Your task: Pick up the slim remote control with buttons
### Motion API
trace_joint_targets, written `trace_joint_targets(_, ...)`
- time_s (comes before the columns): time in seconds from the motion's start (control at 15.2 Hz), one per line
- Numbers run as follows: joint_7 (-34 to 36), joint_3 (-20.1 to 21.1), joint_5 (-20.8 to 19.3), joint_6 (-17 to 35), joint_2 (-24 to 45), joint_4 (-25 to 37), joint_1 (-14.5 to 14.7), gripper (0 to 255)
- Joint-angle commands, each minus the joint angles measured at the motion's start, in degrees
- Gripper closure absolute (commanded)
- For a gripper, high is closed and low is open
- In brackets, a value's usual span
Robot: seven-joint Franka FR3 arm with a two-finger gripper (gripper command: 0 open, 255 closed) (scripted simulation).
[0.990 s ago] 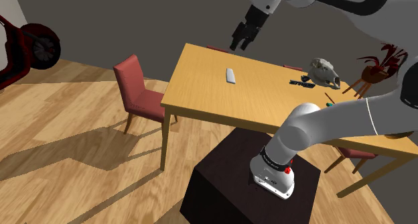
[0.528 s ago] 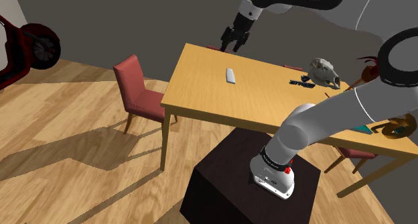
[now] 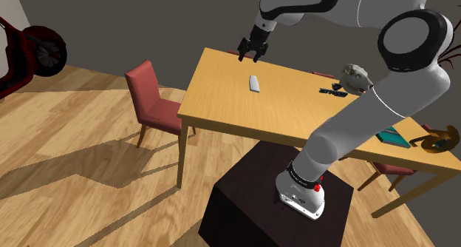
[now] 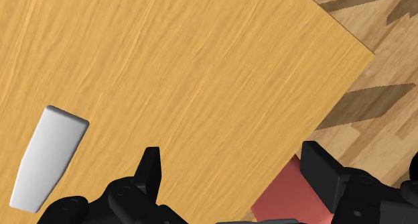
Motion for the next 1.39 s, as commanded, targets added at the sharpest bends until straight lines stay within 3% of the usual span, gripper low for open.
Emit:
trace_joint_targets(0.0,0.4,-1.0,0.1,1.4,3.3,1.4,-0.8,0)
trace_joint_targets(0.66,2.5,-5.2,2.6,6.2,21.2,11.8,-4.8,0)
trace_joint_targets(1.32,4.6,-8.2,6.9,7.0,39.2,25.7,-10.8,0)
